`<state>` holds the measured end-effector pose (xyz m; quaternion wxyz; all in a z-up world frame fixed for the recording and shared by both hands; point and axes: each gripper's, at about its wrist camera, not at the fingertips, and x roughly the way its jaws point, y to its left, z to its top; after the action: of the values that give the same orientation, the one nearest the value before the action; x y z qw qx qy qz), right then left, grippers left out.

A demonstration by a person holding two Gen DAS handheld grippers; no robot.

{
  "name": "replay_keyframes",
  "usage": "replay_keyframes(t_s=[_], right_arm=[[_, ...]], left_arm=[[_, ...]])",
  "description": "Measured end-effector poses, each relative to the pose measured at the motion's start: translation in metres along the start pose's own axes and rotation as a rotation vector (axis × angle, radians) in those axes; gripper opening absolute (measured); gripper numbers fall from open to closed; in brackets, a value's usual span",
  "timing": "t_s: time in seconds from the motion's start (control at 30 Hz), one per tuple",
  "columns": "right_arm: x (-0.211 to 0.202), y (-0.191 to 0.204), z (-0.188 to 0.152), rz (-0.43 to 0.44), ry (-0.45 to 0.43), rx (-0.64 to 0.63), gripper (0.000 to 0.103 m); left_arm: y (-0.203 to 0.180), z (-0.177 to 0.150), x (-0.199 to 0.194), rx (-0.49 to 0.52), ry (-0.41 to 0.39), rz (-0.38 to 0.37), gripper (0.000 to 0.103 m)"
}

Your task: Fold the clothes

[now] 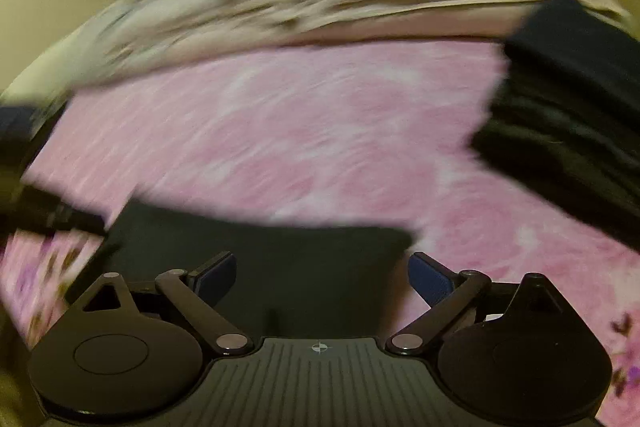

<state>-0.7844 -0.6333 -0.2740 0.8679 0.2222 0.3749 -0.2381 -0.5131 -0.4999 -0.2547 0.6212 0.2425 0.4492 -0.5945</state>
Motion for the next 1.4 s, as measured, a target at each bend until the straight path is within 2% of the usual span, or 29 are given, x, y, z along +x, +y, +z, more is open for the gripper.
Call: replay_keyframes(t_s=[0.07,0.13,0.2,0.23,0.4,0.5,0.57,0.7,0.8,0.87,0.9,0.93,0.97,1.03,1.07,1.23,1.3,1.37,1.4], right_arm=[[0.009,0.017,-0.019,0.065,0.069,-0.074,0.096],[0.017,0.024,-0.034,0.089,0.108,-0.102,0.096],[0.026,0.027,-0.048,0.085,0.147,-0.111,0.098],[0.030,0.027,-0.053,0.083,0.161,-0.113,0.103],[0.015,0.042,-0.059,0.022,0.161,-0.181,0.103],[-0.004,0.072,-0.072,-0.025,0.159,-0.331,0.103],[-0.015,0.094,-0.084,-0.047,0.160,-0.454,0.103],[-0.004,0.131,-0.122,-0.097,0.171,-0.726,0.103],[0.019,0.144,-0.137,-0.159,0.177,-0.817,0.101],[0.035,0.148,-0.146,-0.186,0.197,-0.876,0.101],[0.041,0.148,-0.150,-0.197,0.200,-0.901,0.101],[0.043,0.146,-0.151,-0.200,0.195,-0.911,0.101],[0.043,0.144,-0.149,-0.200,0.194,-0.909,0.095],[0.039,0.140,-0.141,-0.206,0.186,-0.891,0.059],[0.037,0.137,-0.135,-0.213,0.179,-0.874,0.052],[0.018,0.138,-0.122,-0.200,0.156,-0.833,0.051],[0.011,0.135,-0.118,-0.200,0.142,-0.793,0.051],[0.008,0.139,-0.117,-0.194,0.141,-0.779,0.052],[0.006,0.141,-0.116,-0.191,0.140,-0.772,0.052]], left_arm=[[-0.015,-0.015,-0.005,0.041,0.013,-0.013,0.026],[-0.025,-0.027,0.000,0.079,0.032,0.015,0.027],[-0.027,-0.034,0.010,0.102,0.053,0.040,0.029],[-0.027,-0.037,0.015,0.109,0.062,0.049,0.031],[-0.032,-0.036,0.009,0.219,0.071,0.070,0.033],[-0.046,-0.049,-0.012,0.408,0.033,0.127,0.050],[-0.056,-0.067,-0.027,0.576,-0.019,0.155,0.068],[-0.075,-0.107,-0.031,0.897,-0.070,0.149,0.076],[-0.087,-0.135,-0.017,1.140,-0.079,0.170,0.083],[-0.091,-0.150,-0.008,1.255,-0.100,0.182,0.091],[-0.092,-0.155,-0.004,1.297,-0.112,0.198,0.092],[-0.093,-0.158,0.001,1.326,-0.116,0.215,0.092],[-0.094,-0.160,0.007,1.351,-0.114,0.231,0.092],[-0.094,-0.160,0.019,1.388,-0.107,0.256,0.091],[-0.093,-0.160,0.025,1.404,-0.102,0.267,0.091],[-0.091,-0.159,0.042,1.493,-0.104,0.329,0.092],[-0.090,-0.151,0.048,1.470,-0.081,0.354,0.090],[-0.092,-0.141,0.050,1.426,-0.043,0.346,0.073],[-0.093,-0.137,0.050,1.403,-0.029,0.339,0.067]])
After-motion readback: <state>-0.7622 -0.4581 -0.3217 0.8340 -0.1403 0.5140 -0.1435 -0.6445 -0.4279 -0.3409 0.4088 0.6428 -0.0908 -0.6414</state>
